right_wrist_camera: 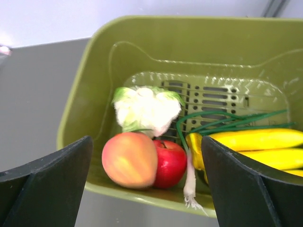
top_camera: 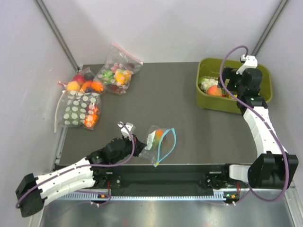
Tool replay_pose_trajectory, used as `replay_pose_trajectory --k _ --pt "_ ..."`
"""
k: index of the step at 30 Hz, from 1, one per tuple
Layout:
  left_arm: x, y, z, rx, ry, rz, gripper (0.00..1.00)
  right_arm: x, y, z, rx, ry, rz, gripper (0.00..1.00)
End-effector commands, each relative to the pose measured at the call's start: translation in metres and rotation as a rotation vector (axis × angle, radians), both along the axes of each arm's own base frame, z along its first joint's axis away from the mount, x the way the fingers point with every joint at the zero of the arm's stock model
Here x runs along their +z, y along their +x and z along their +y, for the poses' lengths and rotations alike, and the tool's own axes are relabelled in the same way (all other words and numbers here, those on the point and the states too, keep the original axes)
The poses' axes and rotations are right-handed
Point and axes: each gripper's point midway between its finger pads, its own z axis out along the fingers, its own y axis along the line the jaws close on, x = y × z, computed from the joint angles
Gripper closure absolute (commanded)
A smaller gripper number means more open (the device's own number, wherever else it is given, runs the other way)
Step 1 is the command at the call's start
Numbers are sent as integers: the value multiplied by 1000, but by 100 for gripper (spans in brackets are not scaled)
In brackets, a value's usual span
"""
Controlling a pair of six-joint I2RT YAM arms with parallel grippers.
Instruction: Open the zip-top bag and remove the fake food
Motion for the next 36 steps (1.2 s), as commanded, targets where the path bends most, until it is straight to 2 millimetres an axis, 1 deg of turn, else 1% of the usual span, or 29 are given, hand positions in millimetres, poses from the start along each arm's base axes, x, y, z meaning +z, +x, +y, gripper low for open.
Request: replay_pose_trajectory --k 1,2,3,4,5,6,7,8,9,10,11,12,13,14,15,16,17,18,19,20,21,22,23,24,25,27,30,34,36 --pt "24 3 -7 -15 -46 -39 100 42 -13 13 67 24 -127 6" --pt "24 3 -7 -14 -47 -38 100 39 -16 16 79 30 -118 6" --pt "24 3 -7 -14 -46 -37 100 45 -23 20 92 30 -134 6" --pt "25 3 -8 -15 -49 -39 100 40 -28 31 126 36 -125 7" --pt "25 3 -8 -17 -47 -39 100 40 -32 37 142 36 -126 7" --pt "25 3 -8 -17 -48 -37 100 44 -41 58 202 36 -141 7" --pt "26 3 -8 -14 -49 -39 100 44 -47 69 237 35 -139 7" --pt "25 3 -8 -14 -47 -36 100 36 -54 79 273 31 -120 7" --pt "27 3 -8 -13 -51 -37 100 36 -67 100 330 29 -118 7" --pt "27 3 -8 -13 -53 -39 100 32 -76 112 368 27 -112 7" --pt "28 3 -8 -13 -55 -39 100 17 -85 124 411 15 -88 7" --pt "28 3 -8 -13 -57 -40 100 19 -96 134 447 16 -109 8" --pt "29 3 -8 -13 -58 -40 100 14 -108 151 504 17 -108 8" --pt "31 3 -9 -17 -62 -43 100 -2 -117 159 544 14 -86 8" --pt "30 3 -9 -21 -57 -40 100 -2 -129 169 596 19 -100 9" --pt "31 3 -10 -23 -58 -42 100 -7 -137 177 646 38 -95 9" --pt "33 3 -10 -23 -60 -44 100 -19 -146 183 689 46 -72 10" --pt "32 3 -10 -24 -58 -42 100 -20 -162 196 778 72 -72 12" --pt "33 3 -10 -24 -58 -42 100 -30 -172 203 820 96 -50 13" --pt "33 3 -10 -24 -58 -42 100 -33 -180 208 856 111 -40 14" --pt "33 3 -11 -23 -59 -43 100 -35 -193 216 915 132 -34 18" --pt "33 4 -11 -22 -59 -45 100 -40 -200 220 941 147 -12 19" --pt "34 4 -11 -23 -62 -45 100 -50 -208 223 962 157 14 21" --pt "33 3 -11 -24 -62 -42 100 -54 -218 229 998 165 25 24" --pt "34 4 -12 -24 -66 -45 100 -65 -225 232 1016 177 56 25" --pt "32 4 -12 -24 -64 -40 100 -72 -240 241 1067 186 79 29" --pt "30 4 -13 -25 -60 -35 100 -89 -259 249 1098 198 136 34" --pt "29 4 -14 -26 -61 -31 100 -107 -275 251 1108 190 197 36" --pt "30 4 -14 -25 -63 -32 100 -107 -282 257 1137 204 190 37"
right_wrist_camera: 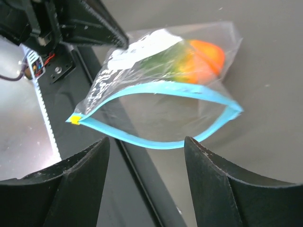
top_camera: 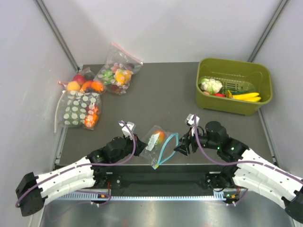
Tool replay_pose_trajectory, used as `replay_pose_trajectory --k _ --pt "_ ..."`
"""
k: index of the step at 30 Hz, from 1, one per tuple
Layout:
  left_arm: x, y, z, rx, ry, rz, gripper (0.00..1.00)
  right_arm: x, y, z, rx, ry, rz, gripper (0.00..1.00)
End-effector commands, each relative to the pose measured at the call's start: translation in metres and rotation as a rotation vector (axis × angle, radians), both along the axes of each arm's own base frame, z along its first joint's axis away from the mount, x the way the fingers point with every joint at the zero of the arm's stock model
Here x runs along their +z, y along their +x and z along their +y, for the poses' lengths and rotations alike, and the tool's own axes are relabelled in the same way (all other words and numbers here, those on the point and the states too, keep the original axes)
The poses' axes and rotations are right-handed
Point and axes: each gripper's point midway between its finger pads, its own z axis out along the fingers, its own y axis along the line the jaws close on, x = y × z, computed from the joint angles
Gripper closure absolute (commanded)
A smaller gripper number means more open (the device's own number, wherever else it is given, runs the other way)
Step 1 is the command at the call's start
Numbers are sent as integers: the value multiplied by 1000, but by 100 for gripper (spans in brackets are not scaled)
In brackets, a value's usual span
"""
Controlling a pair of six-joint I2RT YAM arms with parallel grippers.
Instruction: Open the zip-top bag and remove the fake food
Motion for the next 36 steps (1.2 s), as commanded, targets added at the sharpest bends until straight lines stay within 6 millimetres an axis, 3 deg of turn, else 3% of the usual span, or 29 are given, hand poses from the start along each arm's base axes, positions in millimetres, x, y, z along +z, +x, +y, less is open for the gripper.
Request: replay_pose_trajectory --k 1,3,7,14,25,31,36 --pt "26 5 -10 -9 -67 -42 100 9 -8 11 14 59 -1 37" --pt "25 4 -11 -13 -66 -38 100 -2 -10 15 22 51 18 37" --pt "25 3 -12 -20 -68 -33 100 -3 -15 35 42 107 19 37" --pt "29 0 -15 -43 -82 -33 100 -14 -4 61 14 102 -16 35" --pt "36 -6 -24 -96 -118 -31 100 -46 24 62 -125 -7 -79 28" --pt "29 -12 -35 -155 -129 -3 100 -38 30 76 -133 88 -98 25" --pt "24 -13 -43 -181 -125 5 100 -45 34 91 -140 80 -67 22"
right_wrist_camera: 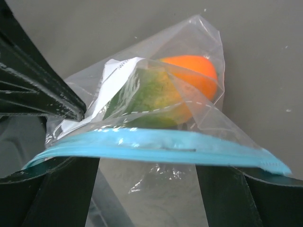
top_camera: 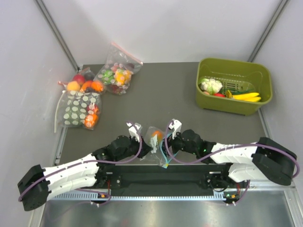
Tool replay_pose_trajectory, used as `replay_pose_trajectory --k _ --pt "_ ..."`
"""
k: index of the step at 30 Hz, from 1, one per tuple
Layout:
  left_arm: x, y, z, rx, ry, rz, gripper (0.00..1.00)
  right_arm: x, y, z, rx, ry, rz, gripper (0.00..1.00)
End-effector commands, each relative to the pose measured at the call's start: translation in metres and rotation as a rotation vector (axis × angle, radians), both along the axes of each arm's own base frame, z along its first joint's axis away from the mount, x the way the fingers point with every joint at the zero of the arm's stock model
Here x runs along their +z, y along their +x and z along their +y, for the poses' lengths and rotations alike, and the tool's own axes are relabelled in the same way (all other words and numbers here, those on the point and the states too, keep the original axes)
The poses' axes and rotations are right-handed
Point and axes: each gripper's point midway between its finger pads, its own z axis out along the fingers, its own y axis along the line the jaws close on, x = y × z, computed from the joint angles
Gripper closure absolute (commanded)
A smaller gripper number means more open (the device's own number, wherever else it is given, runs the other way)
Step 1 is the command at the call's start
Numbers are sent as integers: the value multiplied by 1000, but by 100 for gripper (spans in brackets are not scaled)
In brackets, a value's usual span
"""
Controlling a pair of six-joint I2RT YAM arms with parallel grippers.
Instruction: Open the zip-top bag and remove the fake food
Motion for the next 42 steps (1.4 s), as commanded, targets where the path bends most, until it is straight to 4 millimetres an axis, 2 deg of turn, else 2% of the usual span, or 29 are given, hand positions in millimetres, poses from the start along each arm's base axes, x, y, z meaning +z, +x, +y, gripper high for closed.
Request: replay_pose_trajectory --k 1,2,4,6,11,13,15,16,18,19,20,21,22,25,27,29,30,37,40,41,42 --pt "34 4 -19 -43 -108 -60 100 27 6 27 1 106 -37 22" --pt "34 4 -20 -49 -106 -60 100 20 6 29 1 94 -25 22" --pt "33 3 -21 -58 -103 -63 100 24 6 36 7 117 -24 20" --pt "33 2 -21 -66 -103 -68 100 20 5 39 3 122 -4 20" --pt "36 0 -17 -64 -117 -87 100 25 6 48 -9 194 10 17" --pt "36 3 -13 -41 -102 -92 100 25 7 50 -14 201 21 17" --pt "30 12 -1 26 -46 -99 93 21 8 49 -23 189 30 17" --pt "41 16 4 53 -52 -125 92 20 11 48 -44 183 28 17" --pt "43 27 20 147 -15 -155 80 16 11 45 -53 166 35 17" --pt "55 30 27 179 -37 -187 76 17 11 44 -56 167 33 18" --pt "56 34 34 218 -32 -202 71 16 11 43 -57 166 34 17" --pt "50 40 46 275 10 -206 59 14 11 41 -60 155 37 17" --pt "53 42 51 298 8 -218 54 15 10 41 -61 157 37 17" --pt "44 42 56 317 34 -198 41 15 9 39 -59 153 38 17" --pt "37 40 54 307 40 -175 26 15 9 39 -58 150 40 17" --pt "30 39 50 296 46 -157 19 16 9 39 -59 150 38 17" --pt "22 38 50 293 58 -141 18 16 8 39 -56 149 39 17" --pt "10 39 37 238 2 -100 16 19 7 38 -57 154 42 17" --pt "5 39 34 218 -18 -83 21 18 7 36 -60 153 42 17" --pt "3 38 33 204 -25 -74 25 18 6 36 -59 152 43 17" --pt "1 39 32 202 -34 -69 34 18 7 36 -62 155 42 17"
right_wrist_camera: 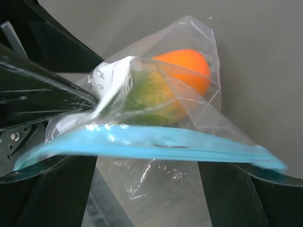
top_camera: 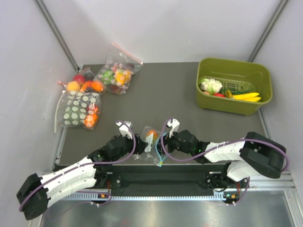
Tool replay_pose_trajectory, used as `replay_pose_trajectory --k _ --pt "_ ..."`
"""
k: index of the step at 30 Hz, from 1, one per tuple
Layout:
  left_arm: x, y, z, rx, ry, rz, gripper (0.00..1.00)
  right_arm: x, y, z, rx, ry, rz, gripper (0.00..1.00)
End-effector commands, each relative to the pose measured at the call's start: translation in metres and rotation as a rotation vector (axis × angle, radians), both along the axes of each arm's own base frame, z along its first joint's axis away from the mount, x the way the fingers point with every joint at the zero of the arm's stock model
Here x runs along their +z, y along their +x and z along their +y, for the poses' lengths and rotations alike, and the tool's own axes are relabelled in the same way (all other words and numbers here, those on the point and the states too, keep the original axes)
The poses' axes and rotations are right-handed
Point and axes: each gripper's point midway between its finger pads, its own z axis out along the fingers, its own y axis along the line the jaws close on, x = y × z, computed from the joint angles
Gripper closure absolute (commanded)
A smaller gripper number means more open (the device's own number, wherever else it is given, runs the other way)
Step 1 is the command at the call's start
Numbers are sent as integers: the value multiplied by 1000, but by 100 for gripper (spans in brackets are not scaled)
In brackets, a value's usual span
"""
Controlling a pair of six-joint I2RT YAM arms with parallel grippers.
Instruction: Open the zip-top bag and remove the fake food
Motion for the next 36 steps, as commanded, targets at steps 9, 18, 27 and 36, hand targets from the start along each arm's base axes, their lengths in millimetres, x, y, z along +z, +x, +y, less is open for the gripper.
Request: replay_pose_trajectory --k 9,18,27,36 --pt "8 -2 -21 -87 -140 -14 81 32 -1 19 6 103 -30 17" --pt "-2 -9 -26 -130 -151 13 96 16 4 26 -28 68 9 16" --pt "-3 -6 -27 -126 -151 10 99 -2 1 43 -11 -25 -2 16" --pt "11 -1 -23 -95 -178 -15 100 -22 -4 37 -6 -120 -22 16"
